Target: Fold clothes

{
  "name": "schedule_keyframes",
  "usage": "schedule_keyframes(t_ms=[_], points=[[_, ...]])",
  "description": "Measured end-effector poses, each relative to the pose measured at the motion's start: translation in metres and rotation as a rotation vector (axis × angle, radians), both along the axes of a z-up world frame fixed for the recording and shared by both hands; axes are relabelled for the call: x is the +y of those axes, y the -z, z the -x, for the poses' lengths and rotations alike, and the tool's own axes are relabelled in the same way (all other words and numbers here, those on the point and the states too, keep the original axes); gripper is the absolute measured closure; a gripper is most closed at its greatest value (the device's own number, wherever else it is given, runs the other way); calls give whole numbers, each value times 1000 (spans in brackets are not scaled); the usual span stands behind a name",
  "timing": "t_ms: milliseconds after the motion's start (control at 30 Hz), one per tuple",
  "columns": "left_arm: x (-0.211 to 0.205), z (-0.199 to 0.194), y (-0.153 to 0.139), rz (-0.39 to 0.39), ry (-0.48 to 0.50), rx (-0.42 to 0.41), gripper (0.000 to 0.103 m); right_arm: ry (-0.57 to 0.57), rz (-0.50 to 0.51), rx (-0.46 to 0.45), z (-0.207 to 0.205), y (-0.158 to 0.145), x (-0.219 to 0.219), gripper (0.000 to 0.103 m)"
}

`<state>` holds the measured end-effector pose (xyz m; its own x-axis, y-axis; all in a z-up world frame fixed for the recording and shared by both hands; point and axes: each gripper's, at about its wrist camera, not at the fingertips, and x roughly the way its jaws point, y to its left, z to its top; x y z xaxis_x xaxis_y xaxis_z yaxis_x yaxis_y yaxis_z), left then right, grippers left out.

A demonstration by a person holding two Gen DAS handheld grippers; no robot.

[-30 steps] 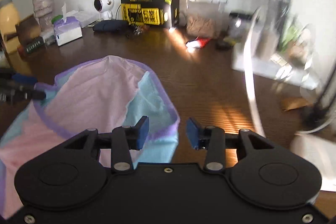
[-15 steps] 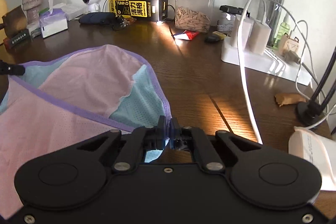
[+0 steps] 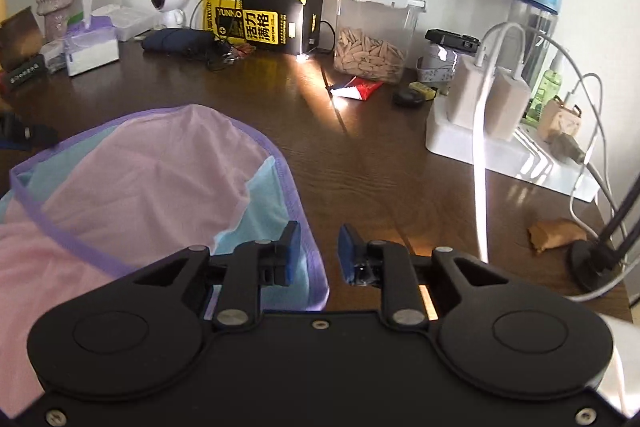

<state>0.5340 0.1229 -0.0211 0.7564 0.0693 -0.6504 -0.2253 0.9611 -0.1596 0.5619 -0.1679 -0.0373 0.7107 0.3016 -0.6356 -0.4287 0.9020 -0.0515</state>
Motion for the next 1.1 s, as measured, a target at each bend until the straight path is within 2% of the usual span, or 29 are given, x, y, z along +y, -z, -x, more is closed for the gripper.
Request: schedule_keyframes(t_ms=[33, 100, 133, 167, 267, 367, 400, 467, 500, 533, 600, 667, 767, 800, 833, 867, 900, 967, 1000, 1033, 1100], points=[[-3, -1, 2, -9, 12, -3, 87, -6, -6, 8, -2, 1, 1, 78], [-6, -4, 4, -1, 48, -5, 95, -34, 2, 20, -3, 5, 6, 80], [-7, -6, 4, -2, 58, -6, 98, -46, 15, 15, -3, 6, 9, 87], [-7, -9, 5, -9, 55, -6, 99, -56, 29, 7, -5, 6, 13, 97], [-8, -23, 6, -50, 1, -25, 99, -51, 64, -13, -18, 7, 24, 99], [-8, -30, 2, -110, -81, -44, 97, -33, 84, -29, -27, 4, 31, 96], [-6, -27, -4, -95, -70, -47, 94, -35, 84, -44, -22, -1, 30, 89], [-3, -14, -17, -82, -32, -74, 83, -38, 84, -75, -12, -11, 27, 65], [-4, 6, -26, -104, 3, -88, 69, -40, 84, -90, -6, -16, 25, 61], [-5, 25, -36, -125, 37, -102, 52, -47, 76, -101, 3, -21, 21, 50], [-7, 64, -54, -169, 106, -131, 34, -75, 37, -106, 32, -35, 1, 47], [-10, 111, -61, -184, 187, -153, 33, -117, -10, -72, 70, -41, -21, 47], [-8, 171, -51, -147, 279, -135, 33, -164, -31, -33, 121, -31, -30, 48], [-12, 187, -42, -135, 311, -109, 33, -178, -37, -21, 138, -27, -33, 52], [-18, 201, -32, -129, 347, -74, 33, -192, -42, -10, 154, -23, -35, 64], [-23, 204, -27, -130, 360, -51, 33, -206, -48, 2, 171, -19, -37, 69], [-26, 207, -21, -130, 360, -29, 33, -219, -49, -1, 183, -16, -37, 70], [-33, 212, -9, -136, 350, 13, 51, -214, -46, -3, 189, -10, -32, 82], [-33, 213, -6, -148, 326, 27, 68, -209, -38, -4, 190, -7, -32, 100], [-33, 214, -6, -154, 305, 28, 75, -205, -25, -6, 191, -5, -32, 99], [-31, 217, -5, -162, 262, 30, 76, -196, -2, -14, 194, -3, -34, 99]])
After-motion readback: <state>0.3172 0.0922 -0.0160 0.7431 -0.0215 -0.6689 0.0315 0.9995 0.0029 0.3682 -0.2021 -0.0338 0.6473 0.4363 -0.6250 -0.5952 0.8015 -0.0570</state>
